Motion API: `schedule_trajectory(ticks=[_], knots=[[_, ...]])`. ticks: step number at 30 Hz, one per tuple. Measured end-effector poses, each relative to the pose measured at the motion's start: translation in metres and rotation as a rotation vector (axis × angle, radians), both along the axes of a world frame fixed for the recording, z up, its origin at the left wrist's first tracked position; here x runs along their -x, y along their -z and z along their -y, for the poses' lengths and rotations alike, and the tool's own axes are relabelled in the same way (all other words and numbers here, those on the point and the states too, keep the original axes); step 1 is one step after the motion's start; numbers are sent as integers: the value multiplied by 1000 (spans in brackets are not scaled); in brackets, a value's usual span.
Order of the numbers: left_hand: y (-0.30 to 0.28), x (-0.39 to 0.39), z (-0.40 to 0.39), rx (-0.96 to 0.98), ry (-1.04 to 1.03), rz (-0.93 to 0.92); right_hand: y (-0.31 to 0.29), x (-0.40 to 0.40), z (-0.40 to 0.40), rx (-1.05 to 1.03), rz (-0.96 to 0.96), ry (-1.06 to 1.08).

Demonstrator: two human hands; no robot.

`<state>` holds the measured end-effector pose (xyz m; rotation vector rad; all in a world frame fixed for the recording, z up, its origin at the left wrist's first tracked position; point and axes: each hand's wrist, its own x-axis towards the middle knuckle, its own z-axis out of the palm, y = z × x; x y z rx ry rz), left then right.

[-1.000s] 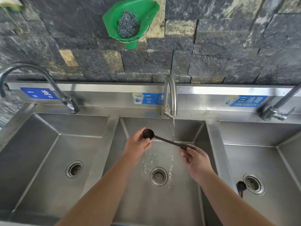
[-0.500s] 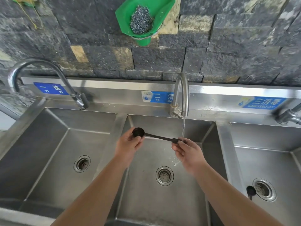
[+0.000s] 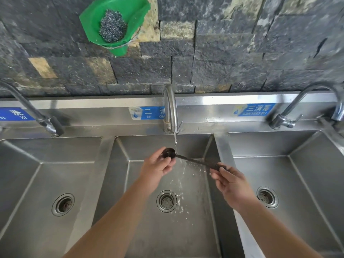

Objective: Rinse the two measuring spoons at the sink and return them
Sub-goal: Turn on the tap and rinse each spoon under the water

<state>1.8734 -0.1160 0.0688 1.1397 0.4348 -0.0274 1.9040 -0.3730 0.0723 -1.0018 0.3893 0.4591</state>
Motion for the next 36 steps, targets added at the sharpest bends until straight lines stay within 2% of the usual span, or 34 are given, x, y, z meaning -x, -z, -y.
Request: schedule_trajectory(ticks=[4, 8, 11, 15, 19, 22, 25, 30, 36], knots=[[-3, -5, 16, -20, 42, -54, -7, 12, 18, 136, 104, 36], [-10, -10, 25, 79, 50, -99, -19, 27, 21, 295, 261, 76], [-13, -12, 25, 209, 63, -96, -27, 34, 15, 293, 297, 62], [-12, -11, 20, 333, -54, -147, -32, 41, 11, 243, 312, 22], [-14, -11, 19, 270, -96, -216, -28, 44, 11, 343, 345, -6], [-17, -10, 22, 160, -52, -267, -26, 45, 14, 365, 362, 15], [-21, -7, 25, 104, -3, -317, -23, 46, 19, 329, 337, 81], [-26, -9, 29, 184, 0, -306, -12, 45, 22, 244, 217, 178], [-34, -5, 3, 248, -114, -257, -9, 27, -10, 89, 88, 208]])
